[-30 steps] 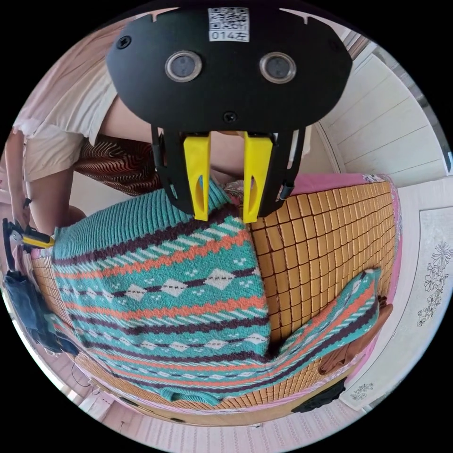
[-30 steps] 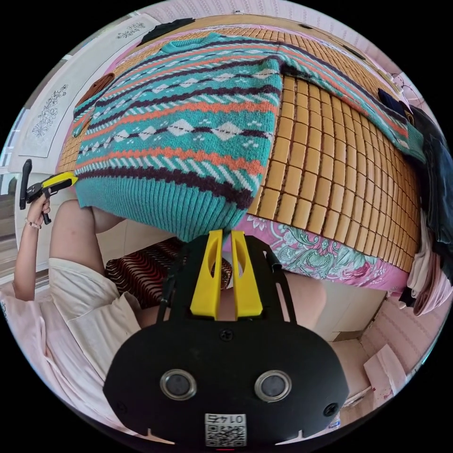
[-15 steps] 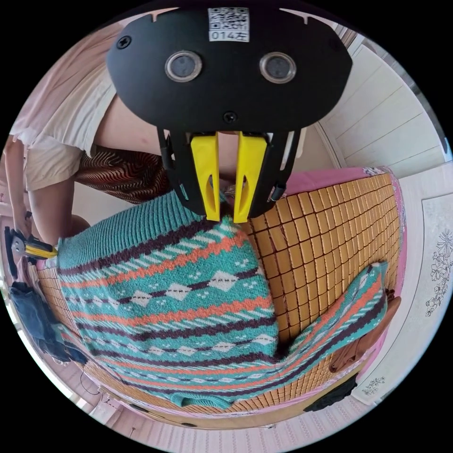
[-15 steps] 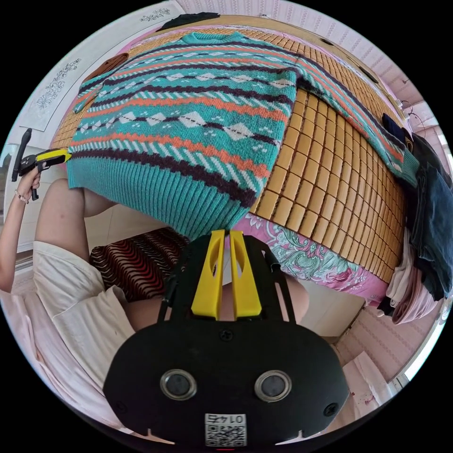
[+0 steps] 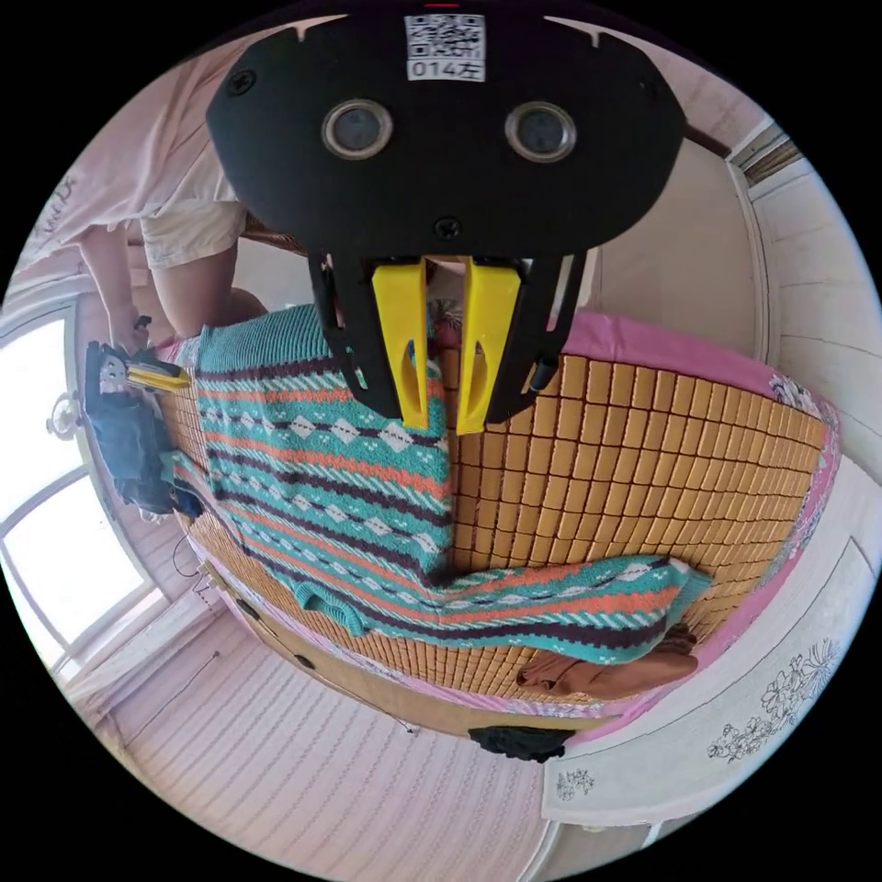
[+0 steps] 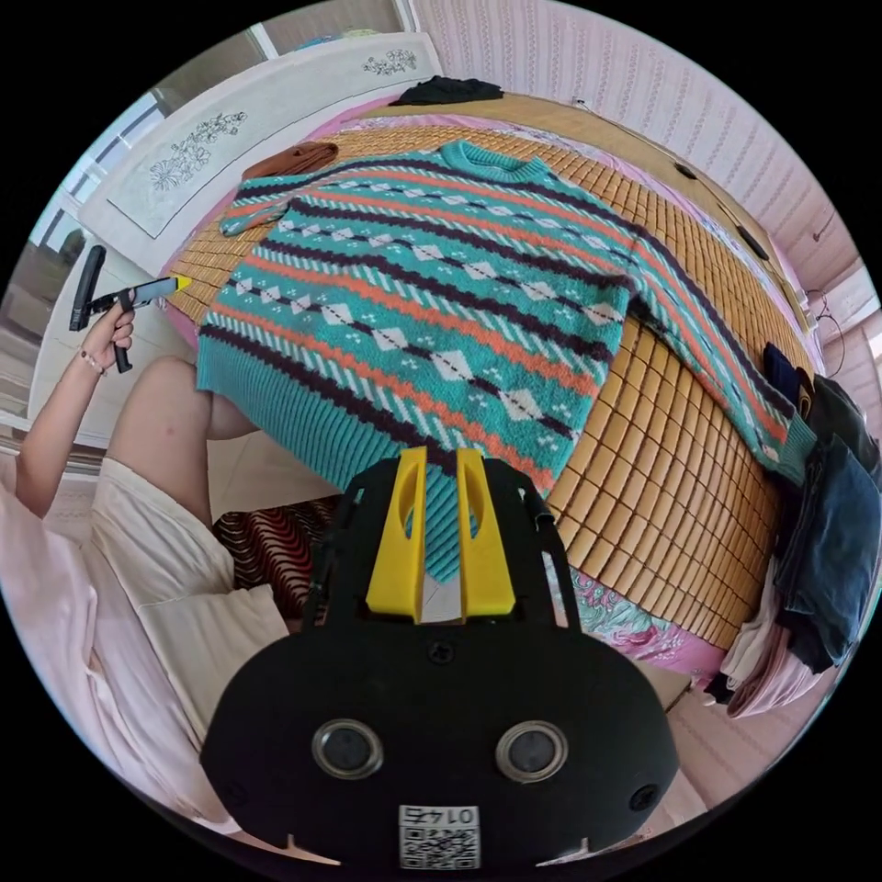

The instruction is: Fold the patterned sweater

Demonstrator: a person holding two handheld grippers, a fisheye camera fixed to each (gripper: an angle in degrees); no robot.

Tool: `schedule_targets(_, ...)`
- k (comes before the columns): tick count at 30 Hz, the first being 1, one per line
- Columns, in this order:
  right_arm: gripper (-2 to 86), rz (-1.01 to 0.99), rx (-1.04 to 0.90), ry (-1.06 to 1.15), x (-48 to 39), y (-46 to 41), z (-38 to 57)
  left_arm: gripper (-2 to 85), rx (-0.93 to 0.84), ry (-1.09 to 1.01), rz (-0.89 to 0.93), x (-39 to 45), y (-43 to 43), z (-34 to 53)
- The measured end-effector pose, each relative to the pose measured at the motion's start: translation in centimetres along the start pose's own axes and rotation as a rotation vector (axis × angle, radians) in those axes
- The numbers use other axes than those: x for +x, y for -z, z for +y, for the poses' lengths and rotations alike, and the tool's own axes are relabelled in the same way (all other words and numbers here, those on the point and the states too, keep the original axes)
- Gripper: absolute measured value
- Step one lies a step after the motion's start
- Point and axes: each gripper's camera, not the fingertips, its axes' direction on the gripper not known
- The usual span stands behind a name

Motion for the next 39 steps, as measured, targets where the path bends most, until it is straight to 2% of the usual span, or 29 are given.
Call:
schedule_targets(9,6.7,-0.003,-0.027,0.247,-8.8,-3.5,-12.7,6.3,0.153,0.229,-0.019,-14.1,4.2,-4.3)
schedule_targets(14,6.7,-0.023,0.004,0.441,-16.8,-5.8,-22.3,6.6,0.206,0.279,0.008,-20.2,5.4,-7.9)
schedule_targets(19,7.6,-0.013,0.019,0.576,-24.5,-8.5,-30.7,8.3,0.283,0.417,-0.023,-26.0,5.9,-11.2)
schedule_targets(22,8.3,0.016,0.042,0.637,-29.0,-9.6,-35.1,9.3,0.25,0.46,-0.052,-28.3,5.1,-12.9)
schedule_targets(28,8.5,0.136,0.01,0.693,-34.9,-13.5,-41.5,8.2,0.189,0.421,-0.077,-31.2,5.0,-15.4)
schedule_targets(31,8.1,0.145,-0.102,0.695,-36.1,-16.3,-43.1,7.3,0.173,0.388,-0.049,-32.4,5.3,-16.1)
schedule_targets(39,3.2,0.085,-0.101,0.671,-36.8,-17.5,-44.2,3.7,0.211,0.354,0.002,-34.4,5.7,-16.6)
